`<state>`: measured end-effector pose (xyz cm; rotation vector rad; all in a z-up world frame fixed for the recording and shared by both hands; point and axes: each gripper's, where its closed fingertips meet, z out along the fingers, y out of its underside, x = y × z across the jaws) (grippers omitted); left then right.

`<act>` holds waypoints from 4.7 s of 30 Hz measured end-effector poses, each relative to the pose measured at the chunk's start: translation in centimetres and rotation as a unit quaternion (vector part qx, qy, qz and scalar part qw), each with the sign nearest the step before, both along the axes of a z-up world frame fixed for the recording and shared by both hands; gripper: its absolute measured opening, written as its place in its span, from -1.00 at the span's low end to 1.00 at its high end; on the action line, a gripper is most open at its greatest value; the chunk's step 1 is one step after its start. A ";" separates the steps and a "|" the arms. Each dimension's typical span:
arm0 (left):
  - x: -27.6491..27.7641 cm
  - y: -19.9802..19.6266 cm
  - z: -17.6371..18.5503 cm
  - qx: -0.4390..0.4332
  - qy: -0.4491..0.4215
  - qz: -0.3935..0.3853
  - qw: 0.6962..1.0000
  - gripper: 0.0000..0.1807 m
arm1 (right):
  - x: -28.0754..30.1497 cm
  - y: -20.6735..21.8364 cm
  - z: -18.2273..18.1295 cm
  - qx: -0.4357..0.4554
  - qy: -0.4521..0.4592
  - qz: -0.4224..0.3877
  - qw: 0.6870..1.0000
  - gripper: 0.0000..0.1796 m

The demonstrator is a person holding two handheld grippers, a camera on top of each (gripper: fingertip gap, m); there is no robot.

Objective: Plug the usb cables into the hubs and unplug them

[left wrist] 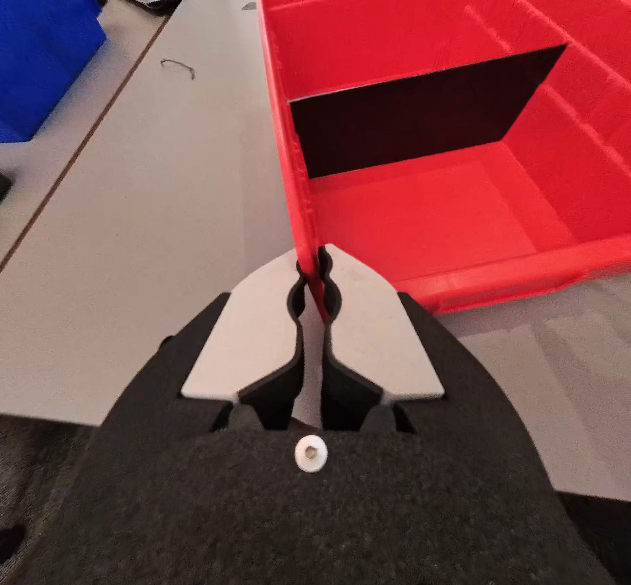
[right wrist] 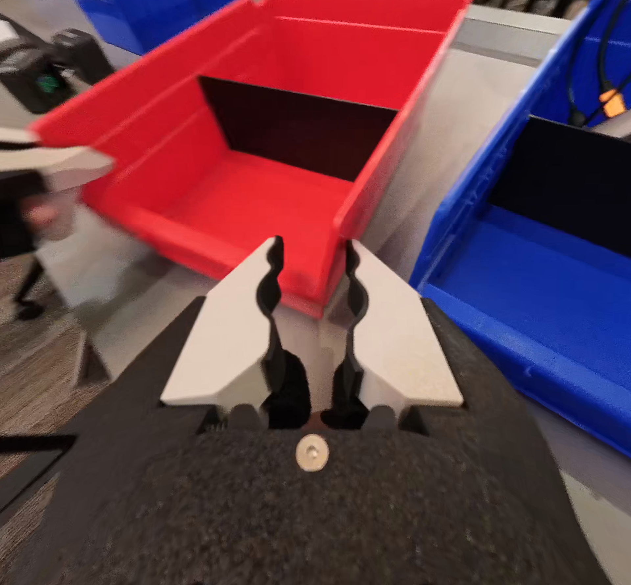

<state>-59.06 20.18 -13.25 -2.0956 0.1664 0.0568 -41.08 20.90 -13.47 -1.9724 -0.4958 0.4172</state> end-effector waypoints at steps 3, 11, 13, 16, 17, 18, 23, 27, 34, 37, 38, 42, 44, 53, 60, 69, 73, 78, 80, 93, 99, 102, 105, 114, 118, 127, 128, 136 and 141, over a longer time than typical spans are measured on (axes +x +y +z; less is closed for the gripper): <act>0.0 -2.6 0.0 0.009 0.003 0.024 1.000 -0.94 | 0.7 1.0 -0.3 0.025 -0.025 -0.043 0.998 -0.92; 2.6 -7.1 5.4 0.126 0.075 0.044 0.988 -0.93 | 1.8 0.3 4.1 0.110 -0.004 -0.036 0.993 -0.99; 3.5 -7.6 6.5 0.144 0.086 0.053 0.984 -0.92 | 2.4 0.5 6.1 0.130 0.004 -0.036 0.991 -0.99; 5.3 -7.5 9.4 0.173 0.069 0.055 0.981 -0.92 | 4.3 0.6 10.7 0.174 0.014 -0.048 0.983 -0.99; 6.2 -7.1 10.8 0.186 0.066 0.047 0.979 -0.92 | 5.4 0.6 12.4 0.188 0.019 -0.053 0.981 -0.99; 7.3 -6.6 12.3 0.202 0.065 0.037 0.977 -0.92 | 6.7 0.8 14.0 0.201 0.023 -0.062 0.977 -0.99; 15.7 -2.9 19.8 0.289 0.068 -0.043 0.954 -0.92 | 16.7 1.0 19.8 0.247 0.029 -0.145 0.958 -0.99; 26.7 0.4 21.7 0.302 0.061 -0.148 0.940 -0.92 | 28.4 0.0 20.3 0.238 0.018 -0.246 0.939 -0.98; 47.8 0.5 17.1 0.253 0.021 -0.311 0.916 -0.92 | 48.8 -5.1 14.8 0.149 0.016 -0.399 0.905 -0.99; 54.1 -0.2 12.7 0.212 -0.014 -0.341 0.916 -0.91 | 54.6 -6.3 10.9 0.124 -0.011 -0.401 0.907 -0.99; 55.5 -0.2 11.2 0.195 -0.027 -0.343 0.918 -0.91 | 55.8 -6.6 9.4 0.116 -0.018 -0.388 0.914 -0.98; 58.2 -0.7 5.5 0.128 -0.034 -0.363 0.922 -0.90 | 58.0 -7.2 4.8 0.071 0.008 -0.357 0.931 -0.95; 58.0 -1.0 3.8 0.119 -0.028 -0.363 0.924 -0.89 | 57.8 -7.1 3.2 0.047 0.018 -0.343 0.938 -0.95; 58.0 -3.1 0.1 0.046 -0.057 -0.400 0.914 -0.78 | 58.5 -6.3 -1.2 -0.034 -0.003 -0.375 0.926 -0.96; 54.8 -6.4 0.1 0.004 -0.111 -0.446 0.888 -0.72 | 58.1 -7.1 -1.0 -0.029 0.021 -0.391 0.920 -0.89; 29.6 -0.3 6.1 0.131 -0.100 -0.203 0.965 -0.64 | 50.1 -6.1 8.7 0.139 -0.035 -0.348 0.926 -0.77; 23.5 3.2 3.7 0.078 -0.069 -0.141 0.984 -0.52 | 31.5 -2.6 6.5 0.068 0.057 -0.157 0.984 -0.60; 25.2 5.2 0.3 0.007 -0.098 -0.196 0.976 -0.73 | 27.1 2.3 0.4 0.029 -0.059 -0.253 0.965 -0.58; 25.3 5.6 0.0 0.010 -0.099 -0.188 0.977 -0.86 | 25.9 3.4 -0.7 0.021 -0.075 -0.251 0.965 -0.91; 7.4 9.0 2.2 0.039 -0.026 -0.104 0.993 -0.96 | 7.8 6.2 2.1 0.070 -0.019 -0.217 0.973 -0.93; 1.8 10.5 0.2 0.028 -0.043 -0.073 0.996 -0.96 | 2.4 7.4 0.3 0.059 -0.007 -0.171 0.983 -0.88; 1.7 10.6 0.2 0.027 -0.068 -0.057 0.996 -0.97 | 2.1 7.0 0.3 0.035 0.008 -0.131 0.991 -0.85; 1.8 10.6 1.4 0.039 -0.094 -0.046 0.994 -0.93 | 2.5 4.1 0.5 -0.029 0.020 -0.021 0.999 -0.60; 14.9 5.7 14.7 0.170 -0.165 -0.175 0.956 -0.62 | 29.2 0.3 11.1 0.092 0.007 -0.087 0.992 -0.47; 35.4 0.6 9.9 0.004 -0.235 -0.413 0.880 -0.40 | 47.5 -3.4 11.3 0.149 -0.054 -0.297 0.942 -0.48; 57.7 -4.5 1.9 -0.084 -0.142 -0.555 0.815 -0.18 | 57.9 -7.0 0.7 0.021 -0.016 -0.383 0.924 -0.52; 58.6 -4.5 1.7 -0.083 -0.135 -0.554 0.817 -0.16 | 57.7 -6.7 0.2 0.016 -0.016 -0.373 0.927 -0.61; 62.0 -3.7 1.3 -0.077 -0.128 -0.545 0.825 -0.05 | 59.6 -5.8 0.3 0.014 0.006 -0.382 0.924 -0.53; 62.4 -3.1 1.3 -0.078 -0.123 -0.553 0.820 -0.09 | 60.2 -5.1 0.2 0.014 -0.001 -0.392 0.920 -0.48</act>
